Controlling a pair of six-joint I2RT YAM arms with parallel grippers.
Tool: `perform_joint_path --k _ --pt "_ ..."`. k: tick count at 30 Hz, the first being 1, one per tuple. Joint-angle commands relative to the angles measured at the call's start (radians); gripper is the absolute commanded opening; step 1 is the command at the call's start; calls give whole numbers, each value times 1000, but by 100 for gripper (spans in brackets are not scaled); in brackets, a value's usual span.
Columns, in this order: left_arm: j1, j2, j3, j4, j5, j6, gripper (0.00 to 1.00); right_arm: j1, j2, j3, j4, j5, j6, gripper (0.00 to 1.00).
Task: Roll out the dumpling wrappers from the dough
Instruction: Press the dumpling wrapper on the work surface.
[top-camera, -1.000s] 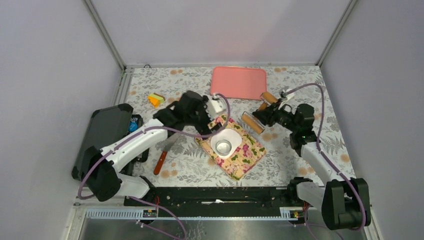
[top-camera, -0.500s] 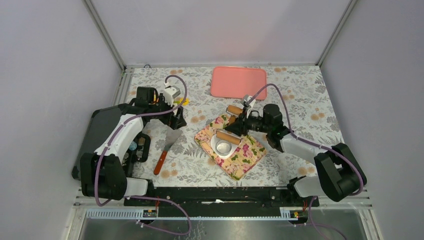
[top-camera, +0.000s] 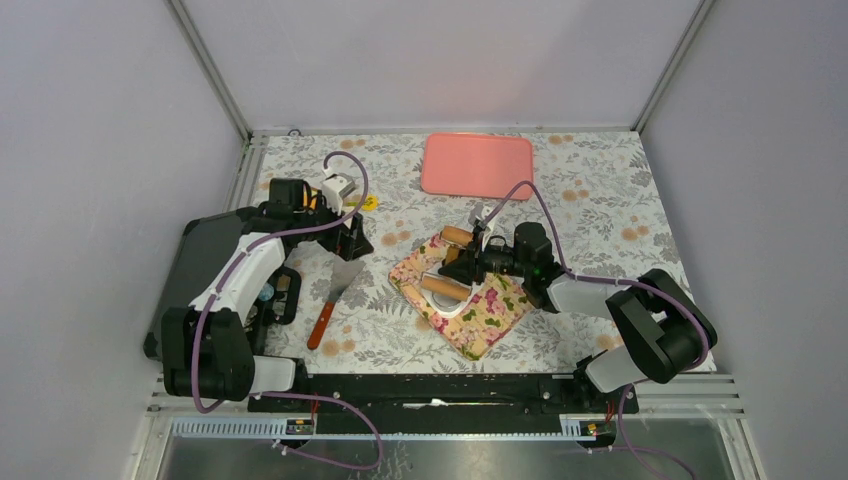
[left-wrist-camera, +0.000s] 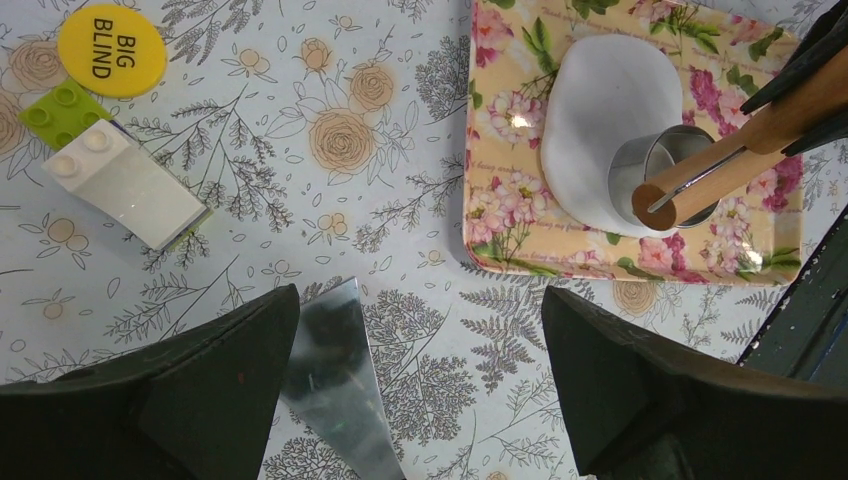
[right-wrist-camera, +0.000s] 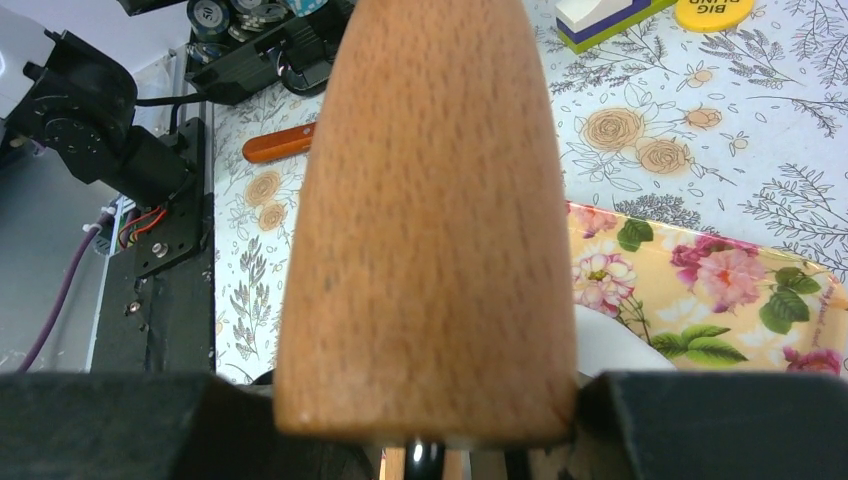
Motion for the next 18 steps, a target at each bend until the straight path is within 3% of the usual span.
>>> perform_joint_path --k 1,18 --pt "15 -36 -14 56 46 4 99 11 -27 3 56 -6 -35 0" --pt "30 -72 -25 76 43 -6 99 20 11 -36 -37 36 -145 0"
